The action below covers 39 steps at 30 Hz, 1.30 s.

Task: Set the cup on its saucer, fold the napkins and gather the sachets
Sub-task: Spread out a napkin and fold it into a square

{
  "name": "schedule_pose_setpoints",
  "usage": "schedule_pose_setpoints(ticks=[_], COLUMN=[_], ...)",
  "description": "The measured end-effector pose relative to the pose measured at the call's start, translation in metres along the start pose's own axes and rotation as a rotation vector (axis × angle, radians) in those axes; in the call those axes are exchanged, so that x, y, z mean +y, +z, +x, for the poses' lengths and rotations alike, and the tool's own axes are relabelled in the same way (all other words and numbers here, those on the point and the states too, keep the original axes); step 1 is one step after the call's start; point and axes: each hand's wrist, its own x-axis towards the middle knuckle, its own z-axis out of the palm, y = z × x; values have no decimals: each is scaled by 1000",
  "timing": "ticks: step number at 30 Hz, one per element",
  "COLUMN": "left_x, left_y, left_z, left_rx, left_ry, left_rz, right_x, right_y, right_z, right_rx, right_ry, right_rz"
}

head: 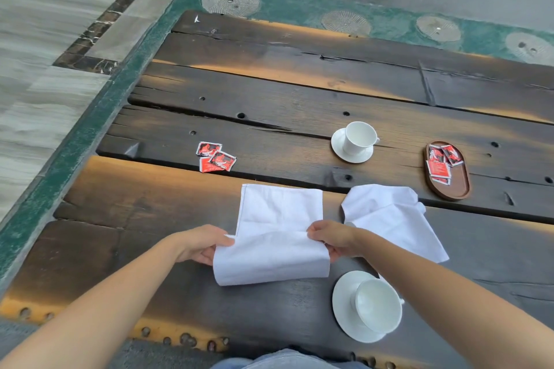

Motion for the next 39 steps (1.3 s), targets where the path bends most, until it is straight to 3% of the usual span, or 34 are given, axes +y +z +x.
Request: schedule_pose_setpoints(ticks=[6,9,15,25,39], left_x=[25,37,49,67,71], left_y=[2,5,8,8,-11], left_z=[8,13,28,54,101], left_rx=[332,400,468,549,533], left_ry=[265,363,459,458,223], left_rz=[-120,-145,-146,-29,169], right_x=[-9,-12,-8,-6,-9], right_y=[-7,-13,-23,-31,-50], right_z=[11,20,29,53,83], right_rx=[308,454,571,675,720], right_ry=[-171,-278,-344,-379,-220], right_rz=[154,192,209,-39,-251])
